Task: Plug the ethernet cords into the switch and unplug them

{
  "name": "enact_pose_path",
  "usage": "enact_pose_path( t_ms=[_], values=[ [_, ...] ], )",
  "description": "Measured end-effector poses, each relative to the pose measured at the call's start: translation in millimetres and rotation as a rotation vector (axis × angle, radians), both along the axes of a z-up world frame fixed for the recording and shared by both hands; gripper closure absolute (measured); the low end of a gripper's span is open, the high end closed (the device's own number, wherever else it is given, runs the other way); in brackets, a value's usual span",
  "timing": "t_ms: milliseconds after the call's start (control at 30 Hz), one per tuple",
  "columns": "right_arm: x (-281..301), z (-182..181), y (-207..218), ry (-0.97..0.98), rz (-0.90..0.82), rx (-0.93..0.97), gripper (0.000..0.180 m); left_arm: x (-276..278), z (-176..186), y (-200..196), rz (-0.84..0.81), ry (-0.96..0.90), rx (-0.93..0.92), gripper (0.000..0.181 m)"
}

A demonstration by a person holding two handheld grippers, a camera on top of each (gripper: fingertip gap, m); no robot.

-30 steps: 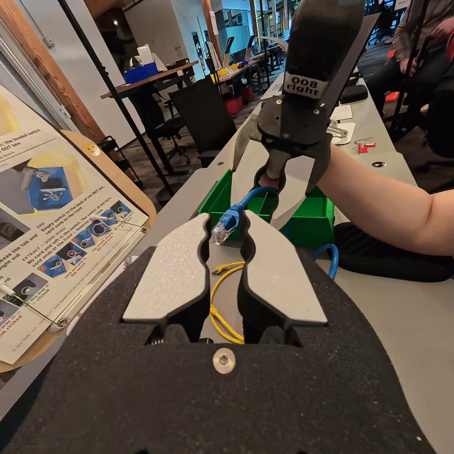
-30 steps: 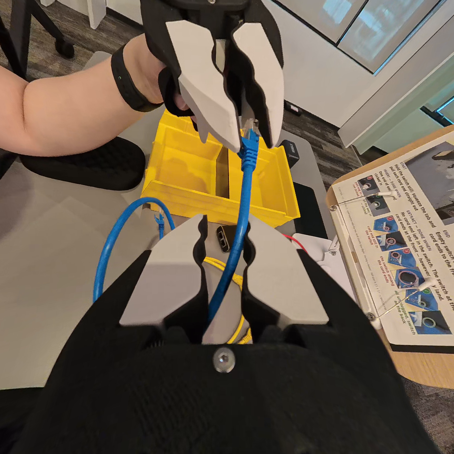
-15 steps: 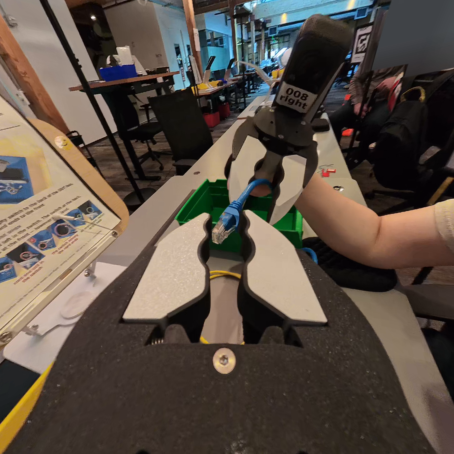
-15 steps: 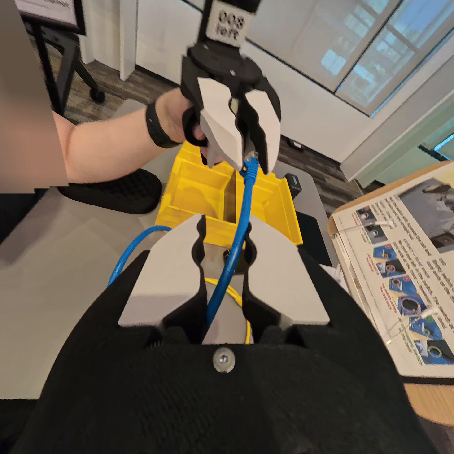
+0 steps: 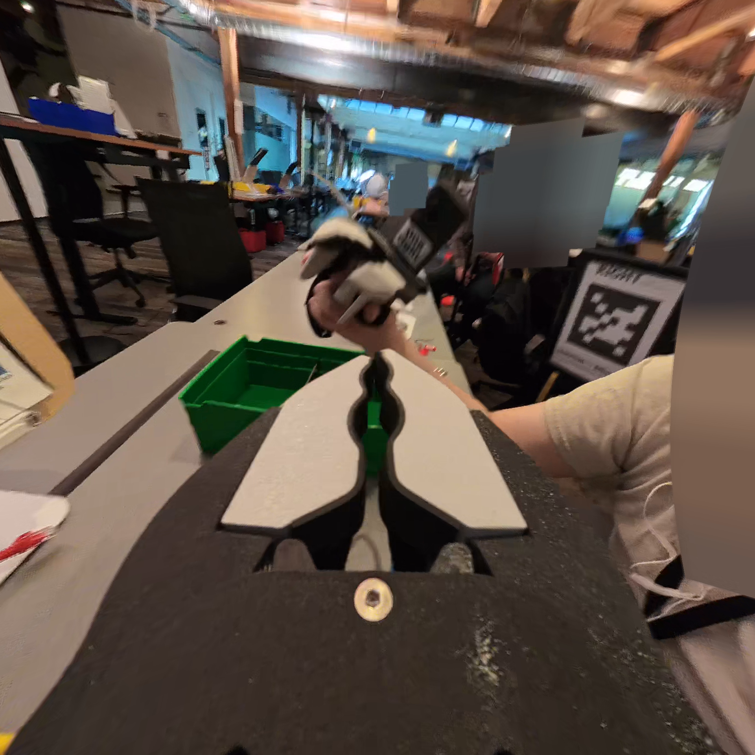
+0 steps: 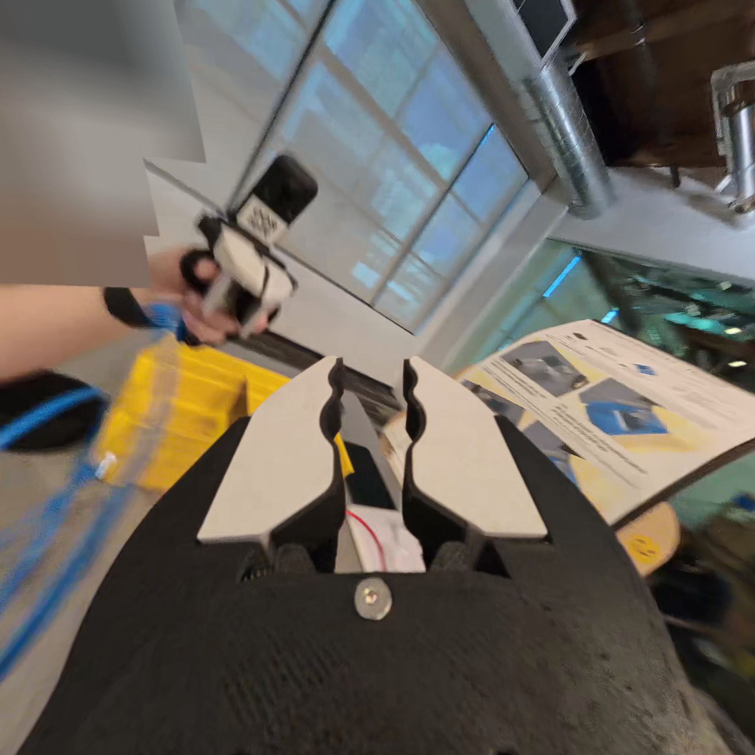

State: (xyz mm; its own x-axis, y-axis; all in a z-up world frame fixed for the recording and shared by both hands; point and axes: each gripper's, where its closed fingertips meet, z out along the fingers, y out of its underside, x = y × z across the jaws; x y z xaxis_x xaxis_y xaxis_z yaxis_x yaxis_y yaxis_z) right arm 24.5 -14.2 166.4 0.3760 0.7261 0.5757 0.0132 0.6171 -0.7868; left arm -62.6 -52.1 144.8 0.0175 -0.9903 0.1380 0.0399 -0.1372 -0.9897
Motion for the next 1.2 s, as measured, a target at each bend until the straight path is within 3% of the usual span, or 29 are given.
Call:
enact_pose_path(
  t_ms=[100,200,367,500,767,1000,1100,1200],
  values=[
    [-34,-44,11,-0.225,-0.091,0.143,0.145,-3,2,0,-0.043,-0.036,-0.047,0.181],
    [-65,-90,26,-0.429,-0.090,0.022,0.146,0,-17,21,0.068,0.046,-0.019,0.181],
    [-77,-93,15,-0.453,-0.039,-0.004,0.148,2,-21,23,0.108,0.089,0.016,0.181],
    [-79,-79,-16,-0.428,0.097,-0.009,0.151,0,-24,23,0.174,0.155,0.121,0.181],
    [-77,-84,-55,-0.498,0.307,-0.062,0.157,-6,-29,36,0.198,0.153,0.083,0.181],
    [-82,-84,-122,-0.617,0.365,-0.046,0.154,-23,-17,36,0.229,0.104,0.074,0.181],
    [-83,-111,-156,-0.712,0.333,-0.133,0.153,-29,-7,27,0.232,0.075,0.091,0.174],
    [-70,-168,-197,-0.807,0.263,-0.239,0.149,-35,-2,21,0.288,0.076,0.124,0.160]
  ],
)
